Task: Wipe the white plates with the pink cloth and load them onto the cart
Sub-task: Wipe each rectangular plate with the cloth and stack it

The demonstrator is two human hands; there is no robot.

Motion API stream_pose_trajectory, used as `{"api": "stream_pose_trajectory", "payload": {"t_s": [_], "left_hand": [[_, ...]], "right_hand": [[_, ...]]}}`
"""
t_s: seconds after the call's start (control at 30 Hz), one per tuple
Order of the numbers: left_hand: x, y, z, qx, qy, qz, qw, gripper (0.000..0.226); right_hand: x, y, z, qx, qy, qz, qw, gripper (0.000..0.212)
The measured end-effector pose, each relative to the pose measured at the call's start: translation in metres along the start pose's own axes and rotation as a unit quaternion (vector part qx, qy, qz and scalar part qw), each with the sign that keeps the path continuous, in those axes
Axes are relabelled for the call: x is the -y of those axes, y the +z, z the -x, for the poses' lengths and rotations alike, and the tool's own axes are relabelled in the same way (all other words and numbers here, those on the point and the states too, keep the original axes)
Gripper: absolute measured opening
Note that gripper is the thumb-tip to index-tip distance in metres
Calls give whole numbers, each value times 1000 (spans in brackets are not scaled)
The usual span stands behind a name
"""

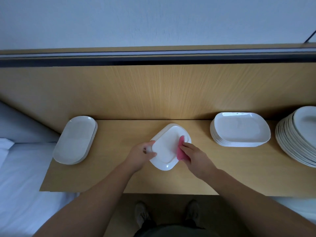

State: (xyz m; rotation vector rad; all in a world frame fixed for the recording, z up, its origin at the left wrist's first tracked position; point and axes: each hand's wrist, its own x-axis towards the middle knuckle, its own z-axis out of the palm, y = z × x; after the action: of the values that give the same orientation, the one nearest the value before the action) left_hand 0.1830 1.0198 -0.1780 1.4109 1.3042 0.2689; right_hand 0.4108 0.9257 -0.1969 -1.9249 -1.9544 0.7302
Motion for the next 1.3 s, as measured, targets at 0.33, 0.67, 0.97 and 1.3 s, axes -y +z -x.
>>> {"api": "stream_pose_trajectory", "payload": {"t_s": [0.33, 0.67, 0.97, 1.3], "left_hand": [[-37, -5, 36, -25, 32, -10, 999, 24], [-38, -58, 86, -212, 74, -152, 963, 29], [16, -108, 114, -345, 84, -271, 895, 28], [72, -161, 115, -310, 24, -338, 888, 35]], "right_hand": [[28, -51, -11, -52, -61, -17, 997, 42], [72, -61, -34, -34, -143, 6, 989, 51], [123, -40, -65, 0, -178, 36, 983, 52], [177, -7, -89, 19, -182, 60, 981, 51]]}}
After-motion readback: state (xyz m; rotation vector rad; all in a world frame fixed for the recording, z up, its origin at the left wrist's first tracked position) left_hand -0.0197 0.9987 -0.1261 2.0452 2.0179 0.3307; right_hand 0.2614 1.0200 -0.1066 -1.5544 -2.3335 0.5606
